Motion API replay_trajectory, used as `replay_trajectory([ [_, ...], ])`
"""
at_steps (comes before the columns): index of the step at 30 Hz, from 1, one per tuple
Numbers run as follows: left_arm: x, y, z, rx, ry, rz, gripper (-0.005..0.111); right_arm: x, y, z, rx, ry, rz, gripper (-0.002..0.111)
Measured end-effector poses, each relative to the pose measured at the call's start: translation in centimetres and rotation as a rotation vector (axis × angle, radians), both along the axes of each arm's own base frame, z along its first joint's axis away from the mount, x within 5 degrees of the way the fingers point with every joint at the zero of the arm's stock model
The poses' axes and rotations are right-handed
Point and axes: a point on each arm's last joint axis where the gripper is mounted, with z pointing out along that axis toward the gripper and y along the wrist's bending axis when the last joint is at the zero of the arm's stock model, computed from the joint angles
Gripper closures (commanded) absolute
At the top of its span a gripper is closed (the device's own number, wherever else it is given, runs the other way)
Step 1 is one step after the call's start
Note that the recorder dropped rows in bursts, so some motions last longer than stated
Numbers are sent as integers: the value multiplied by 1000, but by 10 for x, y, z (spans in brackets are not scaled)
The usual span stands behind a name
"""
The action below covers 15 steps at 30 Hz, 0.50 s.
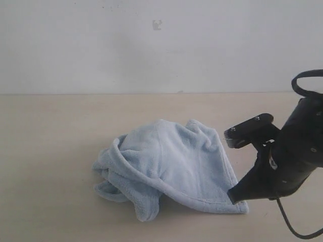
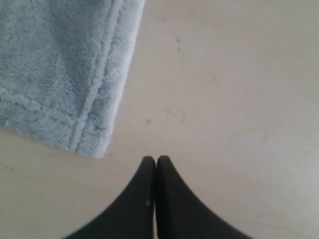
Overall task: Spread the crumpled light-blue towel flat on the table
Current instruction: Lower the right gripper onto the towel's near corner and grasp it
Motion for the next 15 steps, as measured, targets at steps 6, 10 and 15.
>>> replay_trajectory([
  [6,0,0,0,0,0,0,103,6,7,-4,-5,61,46,108],
  [10,0,0,0,0,0,0,103,11,17,0,57,240,173,105],
  [15,0,0,0,0,0,0,103,30,-1,-2,172,241,114,83],
])
